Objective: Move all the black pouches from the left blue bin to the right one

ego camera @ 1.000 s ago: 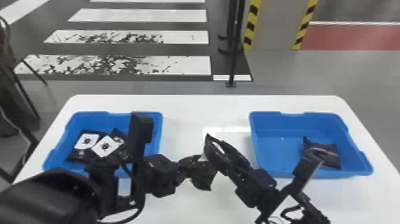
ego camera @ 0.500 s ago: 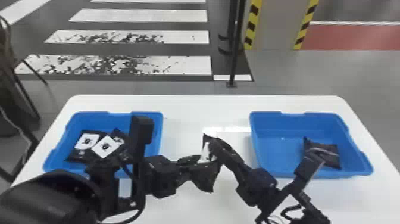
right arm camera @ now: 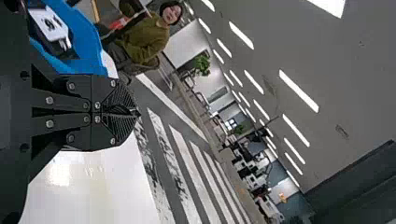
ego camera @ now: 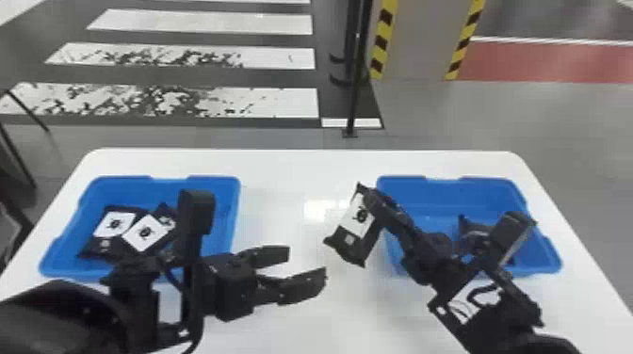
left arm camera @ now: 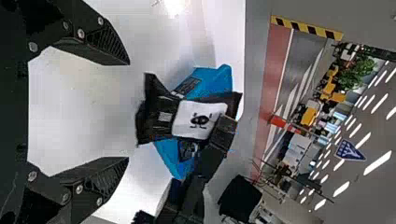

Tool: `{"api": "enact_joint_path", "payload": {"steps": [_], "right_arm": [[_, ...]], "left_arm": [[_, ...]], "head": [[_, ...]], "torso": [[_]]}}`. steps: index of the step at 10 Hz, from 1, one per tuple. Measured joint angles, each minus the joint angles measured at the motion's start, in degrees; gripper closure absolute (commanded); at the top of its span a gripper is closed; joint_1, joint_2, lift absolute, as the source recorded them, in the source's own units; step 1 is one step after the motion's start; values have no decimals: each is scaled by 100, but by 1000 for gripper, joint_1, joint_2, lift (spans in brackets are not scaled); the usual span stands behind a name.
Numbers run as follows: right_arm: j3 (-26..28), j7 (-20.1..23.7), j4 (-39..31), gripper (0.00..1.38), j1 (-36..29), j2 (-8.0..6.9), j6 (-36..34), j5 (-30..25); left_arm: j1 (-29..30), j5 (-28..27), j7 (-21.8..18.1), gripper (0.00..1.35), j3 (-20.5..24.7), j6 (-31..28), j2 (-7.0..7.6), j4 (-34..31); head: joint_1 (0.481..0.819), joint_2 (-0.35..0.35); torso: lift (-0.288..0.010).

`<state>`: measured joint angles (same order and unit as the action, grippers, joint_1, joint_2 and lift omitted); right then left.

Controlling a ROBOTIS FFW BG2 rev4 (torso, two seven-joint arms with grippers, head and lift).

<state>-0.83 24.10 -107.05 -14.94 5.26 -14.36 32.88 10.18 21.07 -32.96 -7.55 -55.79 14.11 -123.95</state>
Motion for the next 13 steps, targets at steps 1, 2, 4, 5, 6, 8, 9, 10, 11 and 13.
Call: {"api": "enact_joint_path", "payload": {"steps": [1, 2, 4, 5, 6, 8, 9, 10, 11, 13], "right_arm": [[340, -3, 164, 1277, 206, 38, 0, -195], [669, -12, 382, 1277, 422, 70, -3, -394], [1074, -44, 920, 774, 830, 162, -90, -783], [1158, -93, 1155, 297, 963, 192, -155, -911], [1221, -162, 1264, 62, 1004, 195, -108, -1118], [1246, -385, 921, 142, 650, 137, 246, -1628], [1223, -471, 517, 145, 262, 50, 469, -1888], [1113, -508, 167, 147, -148, -55, 682, -2048], [898, -548, -138, 148, -554, -135, 866, -2098], [477, -683, -586, 148, -1253, -258, 1194, -1987]], "left_arm": [[17, 14, 0, 167, 96, 39, -25, 0], [46, 14, 0, 167, 221, 71, -60, 0], [95, -87, 0, 167, 496, 92, -88, 0], [108, -226, 0, 167, 718, 78, -106, 0], [134, -389, 0, 167, 986, 69, -128, 0], [162, -760, 0, 167, 1488, 19, -141, 0], [120, -1058, 11, 167, 1730, -94, -159, 0], [49, -1383, 28, 167, 1958, -229, -167, 0], [-55, -1706, 35, 165, 2128, -390, -151, 31], [-363, -2172, 36, 163, 2299, -567, -71, 295]], "head": [[695, -129], [695, -165], [695, -197], [695, -188], [695, -168], [695, -129], [695, -86], [695, -33], [695, 39], [695, 131]], "torso": [[-140], [-140], [-140], [-140], [-140], [-140], [-140], [-140], [-140], [-140]]}}
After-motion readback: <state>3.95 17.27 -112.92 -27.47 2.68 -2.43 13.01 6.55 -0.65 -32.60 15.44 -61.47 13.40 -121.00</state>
